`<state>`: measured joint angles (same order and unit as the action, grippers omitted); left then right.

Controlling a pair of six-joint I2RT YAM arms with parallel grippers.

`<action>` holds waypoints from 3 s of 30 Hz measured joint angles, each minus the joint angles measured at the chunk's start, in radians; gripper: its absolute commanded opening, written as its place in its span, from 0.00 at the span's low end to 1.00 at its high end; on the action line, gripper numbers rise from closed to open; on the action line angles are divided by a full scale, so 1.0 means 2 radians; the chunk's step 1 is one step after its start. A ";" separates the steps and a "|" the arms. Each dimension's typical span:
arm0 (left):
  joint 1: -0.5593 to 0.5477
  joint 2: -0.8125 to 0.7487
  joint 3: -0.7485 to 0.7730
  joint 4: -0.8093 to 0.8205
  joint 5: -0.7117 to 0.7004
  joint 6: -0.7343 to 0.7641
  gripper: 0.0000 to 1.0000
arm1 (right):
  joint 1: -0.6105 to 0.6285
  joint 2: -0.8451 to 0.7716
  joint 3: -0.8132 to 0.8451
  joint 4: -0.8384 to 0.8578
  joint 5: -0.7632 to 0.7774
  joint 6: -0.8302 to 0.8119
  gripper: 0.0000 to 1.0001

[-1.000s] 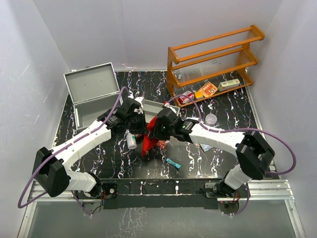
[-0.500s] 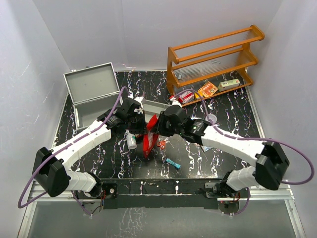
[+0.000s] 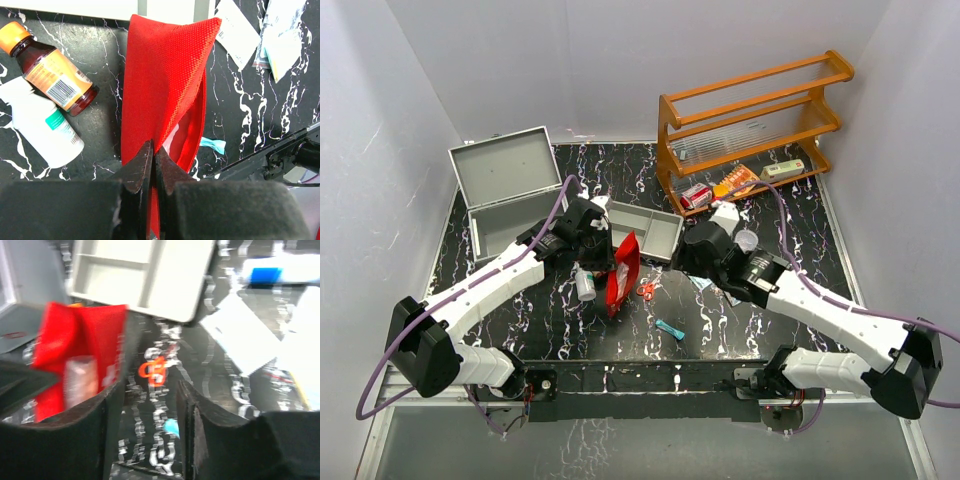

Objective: Organize the medicine kit

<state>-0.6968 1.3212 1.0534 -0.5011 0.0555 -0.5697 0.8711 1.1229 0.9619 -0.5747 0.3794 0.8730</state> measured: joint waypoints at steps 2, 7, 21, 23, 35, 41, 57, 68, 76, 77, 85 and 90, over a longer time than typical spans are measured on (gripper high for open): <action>0.000 0.000 0.000 -0.002 -0.001 0.000 0.00 | -0.014 -0.009 -0.015 -0.023 0.025 -0.003 0.51; 0.000 0.000 -0.001 -0.006 -0.002 0.002 0.00 | -0.102 -0.015 -0.065 -0.048 0.041 -0.021 0.62; 0.000 0.007 0.001 -0.014 -0.006 0.010 0.00 | -0.258 0.038 -0.163 -0.012 -0.010 -0.053 0.58; 0.000 0.013 0.002 -0.013 -0.005 0.010 0.00 | -0.260 0.044 -0.166 0.001 -0.021 -0.057 0.55; 0.000 0.019 0.001 0.006 0.008 0.006 0.00 | -0.263 0.043 -0.179 0.036 -0.153 -0.079 0.34; 0.000 0.019 -0.004 0.021 0.016 0.004 0.00 | -0.262 0.030 -0.165 0.008 -0.162 -0.087 0.38; 0.000 0.019 -0.013 0.030 0.023 0.004 0.00 | -0.262 0.076 -0.129 -0.016 -0.088 -0.134 0.43; 0.000 0.019 -0.009 0.019 0.046 0.006 0.00 | -0.262 0.106 -0.136 0.014 -0.126 -0.147 0.25; 0.000 0.019 0.001 0.009 0.067 0.002 0.00 | -0.263 0.101 -0.137 0.018 -0.137 -0.139 0.01; 0.000 0.018 0.002 0.010 0.070 0.001 0.00 | -0.263 0.098 -0.137 0.016 -0.138 -0.138 0.00; 0.000 0.016 0.002 0.011 0.079 -0.002 0.00 | -0.262 0.043 -0.137 0.013 -0.164 -0.132 0.00; 0.000 0.016 0.002 0.015 0.078 -0.005 0.00 | -0.262 0.003 -0.137 0.021 -0.200 -0.131 0.00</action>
<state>-0.6964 1.3533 1.0569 -0.4709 0.2119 -0.5789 0.3462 1.1294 0.6888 -0.5331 -0.0200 0.6113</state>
